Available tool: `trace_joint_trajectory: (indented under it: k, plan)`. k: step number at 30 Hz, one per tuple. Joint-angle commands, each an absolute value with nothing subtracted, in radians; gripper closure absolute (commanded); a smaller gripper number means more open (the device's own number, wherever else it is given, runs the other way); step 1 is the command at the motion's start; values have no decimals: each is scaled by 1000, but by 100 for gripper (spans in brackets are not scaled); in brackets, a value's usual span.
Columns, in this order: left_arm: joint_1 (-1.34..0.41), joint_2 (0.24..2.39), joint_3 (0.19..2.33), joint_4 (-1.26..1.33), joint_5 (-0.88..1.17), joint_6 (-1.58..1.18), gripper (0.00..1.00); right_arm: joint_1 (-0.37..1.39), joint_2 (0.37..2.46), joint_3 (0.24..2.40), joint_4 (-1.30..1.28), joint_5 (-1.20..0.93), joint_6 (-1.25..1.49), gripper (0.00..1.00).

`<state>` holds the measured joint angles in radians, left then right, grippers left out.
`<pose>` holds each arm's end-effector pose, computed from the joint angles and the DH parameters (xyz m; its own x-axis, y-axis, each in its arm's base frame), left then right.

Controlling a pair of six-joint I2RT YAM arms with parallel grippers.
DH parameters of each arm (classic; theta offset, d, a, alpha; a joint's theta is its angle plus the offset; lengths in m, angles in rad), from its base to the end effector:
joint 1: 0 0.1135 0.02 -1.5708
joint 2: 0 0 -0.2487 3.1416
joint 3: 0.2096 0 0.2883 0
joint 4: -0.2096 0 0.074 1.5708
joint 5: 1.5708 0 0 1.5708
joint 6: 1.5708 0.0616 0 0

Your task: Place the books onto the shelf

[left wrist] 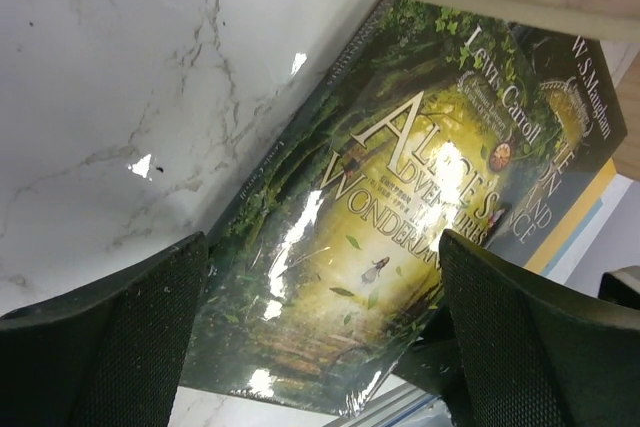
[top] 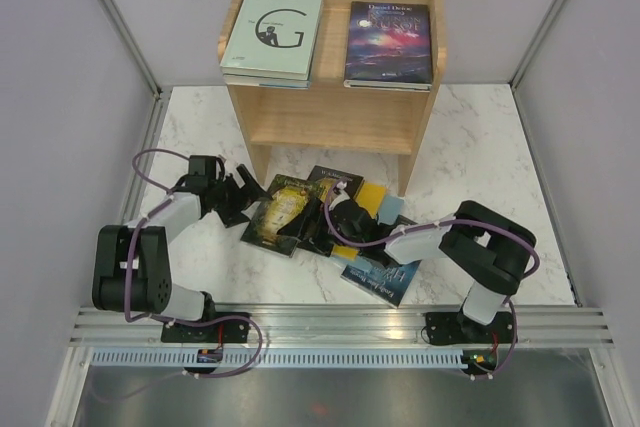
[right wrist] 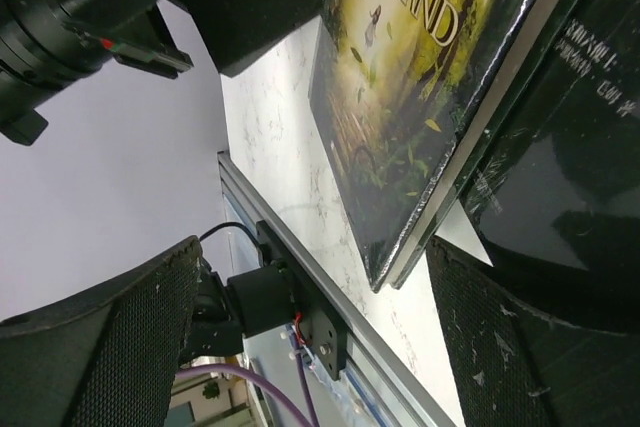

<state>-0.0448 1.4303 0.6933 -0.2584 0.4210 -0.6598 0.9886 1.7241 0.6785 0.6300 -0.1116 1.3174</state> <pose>0.3037 -0.0388 0.1054 -0.8235 -0.5231 -0.2198 -0.3059 0.7356 -0.6045 0.2005 0.3170 0.0908 -0.9134 0.3621 -0.1858 -0.0072 0.4421 0.8969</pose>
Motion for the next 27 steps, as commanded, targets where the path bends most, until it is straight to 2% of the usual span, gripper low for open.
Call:
trace_joint_trajectory:
  k: [1, 5, 11, 13, 14, 15, 16, 17, 20, 21, 22, 24, 27]
  plan:
    - [-41, 1454, 680, -180, 468, -683, 3, 1020, 1781, 721, 650, -66, 1356, 5]
    - [-41, 1448, 654, -160, 512, -696, 5, 1037, 1836, 756, 660, -58, 1379, 6]
    - [-43, 1445, 609, -123, 554, -712, 5, 1074, 1807, 805, 514, 0, 1355, 8]
    - [-43, 1442, 589, -106, 572, -724, 6, 1075, 1805, 790, 532, 43, 1367, 12]
    - [-43, 1443, 584, -97, 578, -727, 6, 1074, 1807, 785, 543, 52, 1380, 17]
    - [-43, 1437, 580, -97, 583, -730, 6, 1075, 1807, 776, 564, 63, 1385, 31]
    - [-43, 1433, 574, -97, 592, -732, 7, 1078, 1809, 776, 566, 80, 1388, 40]
    - [-41, 1418, 566, -97, 603, -733, 7, 1081, 1809, 776, 561, 101, 1393, 55]
    - [-43, 1379, 552, -100, 615, -741, 7, 1094, 1799, 772, 555, 136, 1397, 71]
    - [-43, 1364, 546, -107, 615, -742, 7, 1098, 1795, 761, 560, 146, 1400, 81]
    - [-43, 1329, 535, -116, 620, -742, 7, 1101, 1790, 756, 560, 161, 1402, 85]
    - [-43, 1292, 531, -153, 621, -735, 7, 1106, 1761, 739, 548, 169, 1401, 100]
    - [-43, 1198, 534, -210, 608, -713, 7, 1120, 1685, 739, 467, 181, 1362, 100]
